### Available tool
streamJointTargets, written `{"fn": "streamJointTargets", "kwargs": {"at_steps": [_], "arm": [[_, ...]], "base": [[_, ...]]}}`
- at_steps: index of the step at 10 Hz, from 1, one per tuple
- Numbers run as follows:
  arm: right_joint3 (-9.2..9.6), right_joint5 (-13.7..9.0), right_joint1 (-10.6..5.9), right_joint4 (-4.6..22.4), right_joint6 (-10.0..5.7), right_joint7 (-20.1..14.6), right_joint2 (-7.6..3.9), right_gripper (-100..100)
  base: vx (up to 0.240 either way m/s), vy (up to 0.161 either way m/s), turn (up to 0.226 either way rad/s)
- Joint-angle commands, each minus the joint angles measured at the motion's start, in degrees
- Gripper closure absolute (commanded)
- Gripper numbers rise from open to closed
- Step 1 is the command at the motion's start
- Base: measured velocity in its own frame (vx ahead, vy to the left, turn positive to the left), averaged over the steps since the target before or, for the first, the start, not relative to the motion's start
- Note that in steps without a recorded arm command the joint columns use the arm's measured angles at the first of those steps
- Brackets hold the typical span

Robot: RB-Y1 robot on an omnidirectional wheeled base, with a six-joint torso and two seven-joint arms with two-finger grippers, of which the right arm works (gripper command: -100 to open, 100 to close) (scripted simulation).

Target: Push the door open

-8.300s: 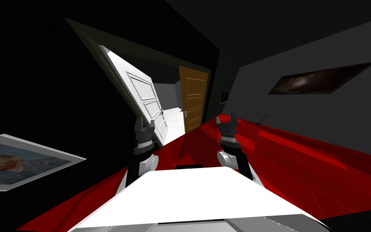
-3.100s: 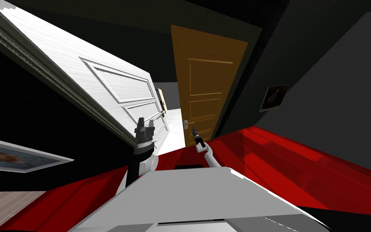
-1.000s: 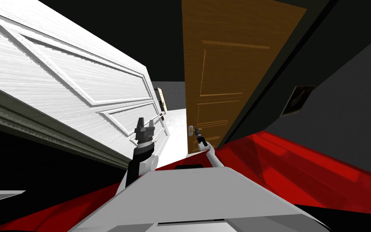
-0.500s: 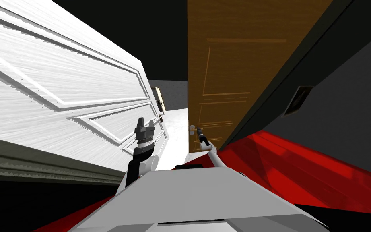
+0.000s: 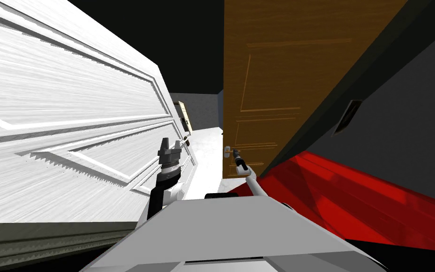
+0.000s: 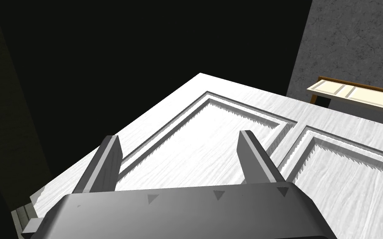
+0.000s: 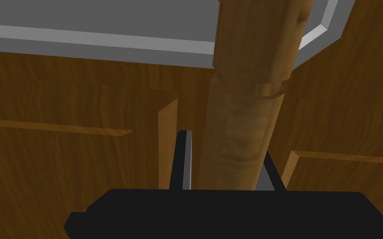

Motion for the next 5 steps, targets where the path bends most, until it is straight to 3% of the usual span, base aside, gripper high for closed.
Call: {"fn": "streamJointTargets", "kwargs": {"at_steps": [1,5], "arm": [[-2.01,-0.2,-0.36,0.4,-0.78,0.6,-0.51,100],[-4.59,-0.6,-0.53,0.6,-0.89,1.1,-0.12,100]], "base": [[0.136,0.127,-0.07],[0.137,0.128,-0.093]]}}
